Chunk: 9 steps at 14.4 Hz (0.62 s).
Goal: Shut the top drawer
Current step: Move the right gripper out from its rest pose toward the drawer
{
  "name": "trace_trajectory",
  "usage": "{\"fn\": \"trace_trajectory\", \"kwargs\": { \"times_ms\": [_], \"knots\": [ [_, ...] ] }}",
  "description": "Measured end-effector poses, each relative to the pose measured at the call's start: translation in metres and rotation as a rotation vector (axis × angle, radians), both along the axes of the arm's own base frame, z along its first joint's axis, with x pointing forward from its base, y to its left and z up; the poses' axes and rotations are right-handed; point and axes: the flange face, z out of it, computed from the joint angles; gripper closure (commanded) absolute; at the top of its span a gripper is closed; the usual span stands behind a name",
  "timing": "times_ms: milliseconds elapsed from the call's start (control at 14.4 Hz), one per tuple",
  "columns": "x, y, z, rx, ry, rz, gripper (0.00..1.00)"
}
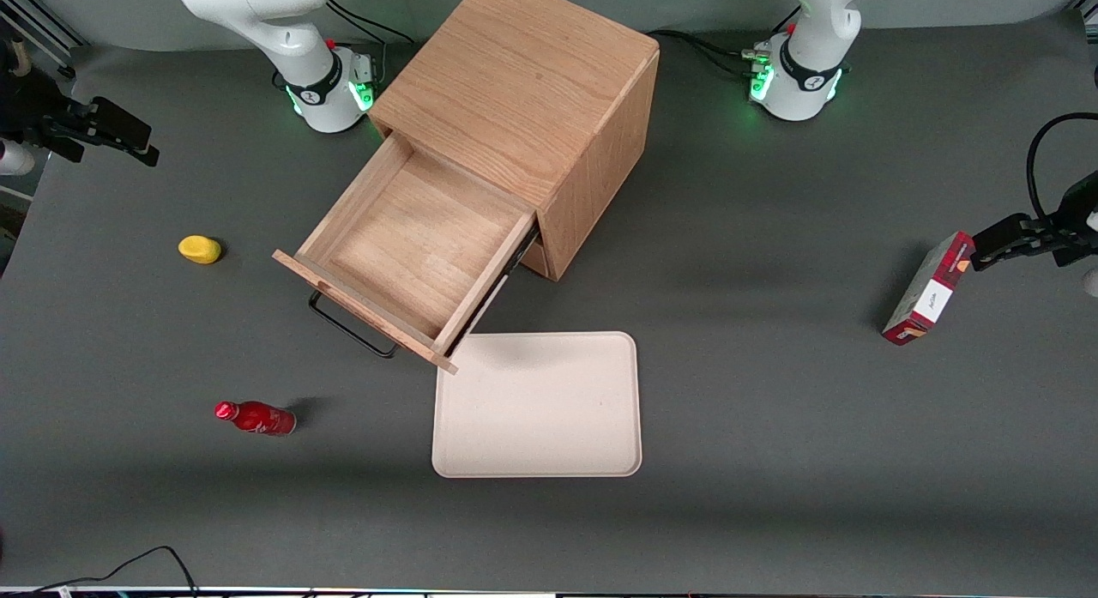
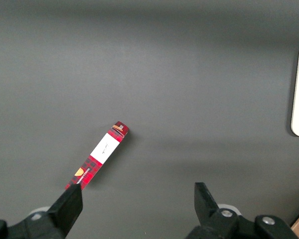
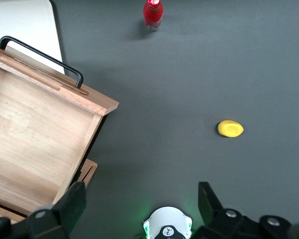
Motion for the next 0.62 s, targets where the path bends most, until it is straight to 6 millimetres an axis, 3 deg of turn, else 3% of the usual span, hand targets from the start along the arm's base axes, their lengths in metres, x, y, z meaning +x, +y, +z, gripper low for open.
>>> {"fn": "trace_trajectory", "kwargs": {
  "times_ms": [624],
  "knots": [
    [0.0007,-0.0034,0.0053,0.001,-0.012,-0.005,0.0]
  ]
}}
